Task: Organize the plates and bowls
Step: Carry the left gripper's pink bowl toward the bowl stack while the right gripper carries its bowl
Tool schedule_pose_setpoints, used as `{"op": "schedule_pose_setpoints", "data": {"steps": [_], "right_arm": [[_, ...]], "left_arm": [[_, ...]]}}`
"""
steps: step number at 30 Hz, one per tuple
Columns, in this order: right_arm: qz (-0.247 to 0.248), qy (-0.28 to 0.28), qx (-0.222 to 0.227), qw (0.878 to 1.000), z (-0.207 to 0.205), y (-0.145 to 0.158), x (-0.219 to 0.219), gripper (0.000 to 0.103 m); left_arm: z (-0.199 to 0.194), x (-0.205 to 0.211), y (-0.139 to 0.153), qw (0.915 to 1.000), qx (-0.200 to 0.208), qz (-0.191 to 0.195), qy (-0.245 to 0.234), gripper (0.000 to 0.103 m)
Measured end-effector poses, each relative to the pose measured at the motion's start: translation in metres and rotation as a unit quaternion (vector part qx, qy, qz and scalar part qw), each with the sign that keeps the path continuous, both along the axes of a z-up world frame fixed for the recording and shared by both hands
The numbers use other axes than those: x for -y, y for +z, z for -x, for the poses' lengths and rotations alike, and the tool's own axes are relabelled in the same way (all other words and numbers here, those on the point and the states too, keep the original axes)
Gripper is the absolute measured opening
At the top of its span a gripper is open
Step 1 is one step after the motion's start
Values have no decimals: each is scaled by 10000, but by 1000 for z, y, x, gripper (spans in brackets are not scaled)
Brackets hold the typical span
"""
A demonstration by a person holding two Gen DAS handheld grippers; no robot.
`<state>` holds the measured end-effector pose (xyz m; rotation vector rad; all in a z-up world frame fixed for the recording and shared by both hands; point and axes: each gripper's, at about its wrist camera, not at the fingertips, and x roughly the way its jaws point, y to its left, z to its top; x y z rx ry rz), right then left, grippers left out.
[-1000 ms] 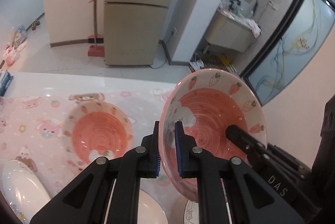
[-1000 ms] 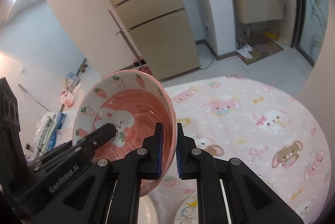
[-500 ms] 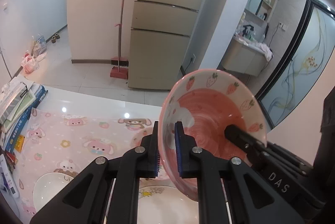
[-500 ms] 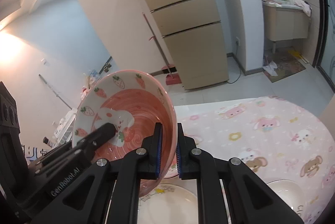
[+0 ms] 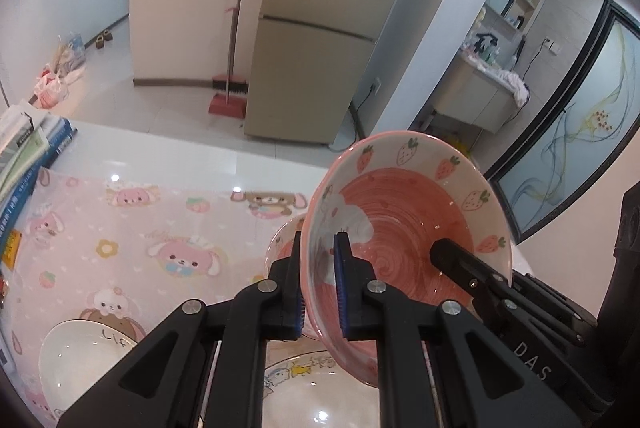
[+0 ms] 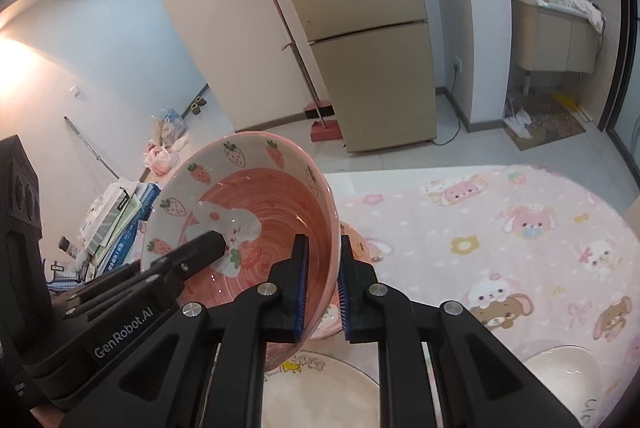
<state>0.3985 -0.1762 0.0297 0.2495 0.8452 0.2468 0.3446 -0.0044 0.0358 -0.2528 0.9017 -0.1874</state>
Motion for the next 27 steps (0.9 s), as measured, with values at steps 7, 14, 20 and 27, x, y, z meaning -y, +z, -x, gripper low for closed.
{"op": "schedule_pose_setpoints", "data": {"steps": [7,14,20,27], "right_arm": [[25,-36,66,10000,-15,-30,-6,16],[152,-82,-214,9996,-27,-53,-12,16],[334,-87,-205,9992,-26,-55,-15,16],[456,-104,-85,9989,-22,-50,-14,16]], "left_arm": [[-14,-1,-25,9998,179,-15,-116,10],[-24,2,-44,9998,-155,-67,-73,10],[-27,9,-49,9992,-304,-260,-87,10],[-22,16,-45,9992,-204,-283,-216,10]]}}
